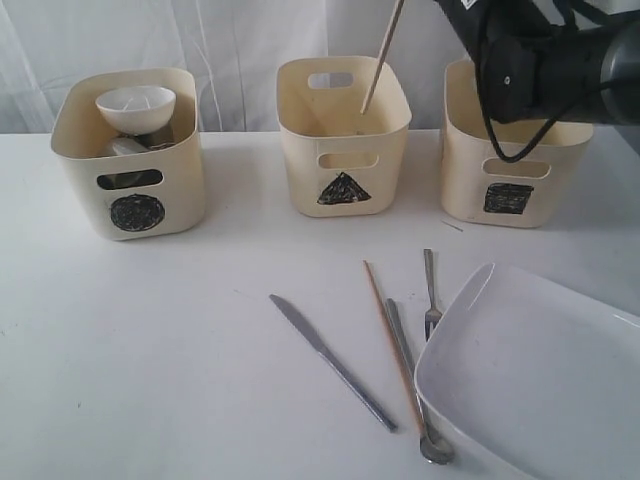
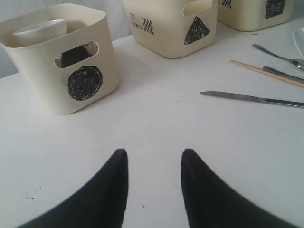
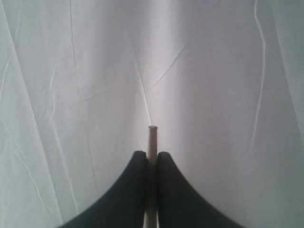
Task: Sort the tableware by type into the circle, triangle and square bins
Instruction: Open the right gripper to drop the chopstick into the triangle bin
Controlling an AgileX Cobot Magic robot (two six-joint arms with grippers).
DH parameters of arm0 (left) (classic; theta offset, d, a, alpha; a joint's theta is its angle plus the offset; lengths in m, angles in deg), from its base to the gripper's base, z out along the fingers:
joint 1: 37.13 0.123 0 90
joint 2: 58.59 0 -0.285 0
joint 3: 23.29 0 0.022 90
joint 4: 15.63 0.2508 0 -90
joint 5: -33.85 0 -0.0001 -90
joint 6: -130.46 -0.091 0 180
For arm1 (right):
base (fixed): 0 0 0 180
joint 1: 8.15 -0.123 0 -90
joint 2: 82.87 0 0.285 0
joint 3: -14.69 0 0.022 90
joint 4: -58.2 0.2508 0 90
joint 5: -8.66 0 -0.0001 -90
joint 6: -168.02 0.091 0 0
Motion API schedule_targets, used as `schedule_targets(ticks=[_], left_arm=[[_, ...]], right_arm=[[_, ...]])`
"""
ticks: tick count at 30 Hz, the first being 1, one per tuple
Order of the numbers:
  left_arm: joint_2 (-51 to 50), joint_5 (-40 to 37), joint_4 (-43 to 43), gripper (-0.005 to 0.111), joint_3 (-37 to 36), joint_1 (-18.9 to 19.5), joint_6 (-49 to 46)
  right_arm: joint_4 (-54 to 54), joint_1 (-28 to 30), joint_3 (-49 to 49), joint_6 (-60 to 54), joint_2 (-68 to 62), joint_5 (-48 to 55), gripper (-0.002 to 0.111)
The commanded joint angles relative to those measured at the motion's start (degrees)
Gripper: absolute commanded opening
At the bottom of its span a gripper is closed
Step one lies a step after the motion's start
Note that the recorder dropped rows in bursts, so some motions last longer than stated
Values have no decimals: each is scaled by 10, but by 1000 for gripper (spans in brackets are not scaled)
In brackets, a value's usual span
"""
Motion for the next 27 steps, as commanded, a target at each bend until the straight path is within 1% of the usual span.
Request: schedule_targets(ticks=[1,3,8,15,20,21,23,26,27], left_arm=[[3,1,-7,43,-2,1,-1],[3,1,-7,43,-2,1,-1],[3,1,-7,43,-2,1,-1],[3,1,-7,43,-2,1,-1],[3,1,-7,43,-2,1,-1],[3,1,-7,43,-2,1,-1],[3,1,-7,43,-2,1,-1],[3,1,-7,43,-2,1,-1],[3,1,-7,43,-2,1,-1]], right_arm=[[-39,3,-3,-1,-5,9,0],[-76,3,-3,-2,-11,11,0],[-78,3,9,-5,-42,4,0],[-84,3,70,-9,-88,5,0],[-98,3,109,-20,-108,49,1],[-98,3,114,-21,-112,67,3],[-98,3,118,-25,-114,95,11],[-98,3,118,-25,-114,98,30],[-98,3,118,-25,-113,98,34]])
